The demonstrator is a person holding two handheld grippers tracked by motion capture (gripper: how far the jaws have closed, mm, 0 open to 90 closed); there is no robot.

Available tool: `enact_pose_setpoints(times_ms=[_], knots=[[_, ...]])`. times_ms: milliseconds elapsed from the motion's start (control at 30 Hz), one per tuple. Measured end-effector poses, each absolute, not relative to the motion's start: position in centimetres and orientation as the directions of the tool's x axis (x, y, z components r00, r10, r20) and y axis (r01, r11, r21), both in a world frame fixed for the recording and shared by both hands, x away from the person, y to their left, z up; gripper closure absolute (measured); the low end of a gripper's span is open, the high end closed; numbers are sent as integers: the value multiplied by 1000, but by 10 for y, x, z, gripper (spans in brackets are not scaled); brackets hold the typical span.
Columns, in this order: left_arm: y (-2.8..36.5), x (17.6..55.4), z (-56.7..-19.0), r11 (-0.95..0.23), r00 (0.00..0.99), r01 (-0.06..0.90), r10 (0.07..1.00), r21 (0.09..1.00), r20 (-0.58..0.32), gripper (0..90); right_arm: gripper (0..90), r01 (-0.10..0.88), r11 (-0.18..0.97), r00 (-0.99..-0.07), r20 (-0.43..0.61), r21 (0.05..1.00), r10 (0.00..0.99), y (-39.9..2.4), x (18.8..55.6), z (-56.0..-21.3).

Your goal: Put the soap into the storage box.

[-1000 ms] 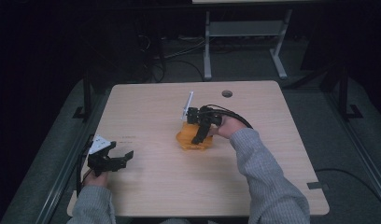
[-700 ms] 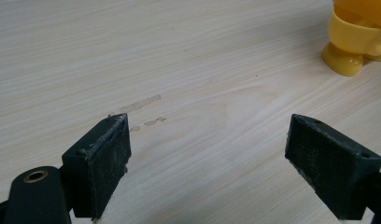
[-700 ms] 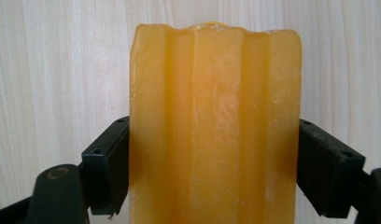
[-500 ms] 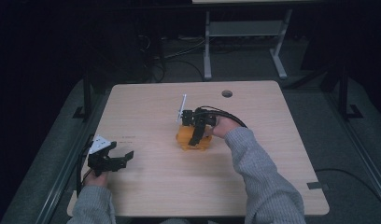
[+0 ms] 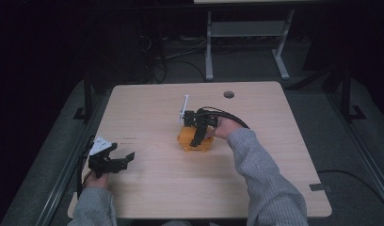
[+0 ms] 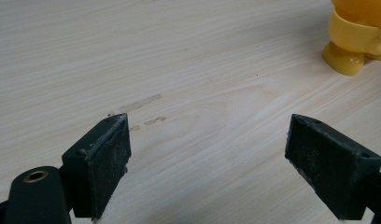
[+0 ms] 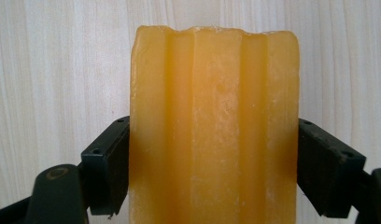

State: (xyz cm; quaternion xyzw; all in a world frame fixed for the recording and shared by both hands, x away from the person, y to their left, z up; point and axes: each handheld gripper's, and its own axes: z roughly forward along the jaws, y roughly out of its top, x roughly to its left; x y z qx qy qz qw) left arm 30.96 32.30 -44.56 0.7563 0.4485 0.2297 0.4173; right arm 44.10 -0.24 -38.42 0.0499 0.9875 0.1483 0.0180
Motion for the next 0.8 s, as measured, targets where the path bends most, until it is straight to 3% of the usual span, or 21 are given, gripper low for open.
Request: enact_pose_setpoints(times_ms=[800], knots=[[322,310,-446,-251,496,491,868,834,-30,138,179,125,952,-990,-34,278,140,-14,437,-384]])
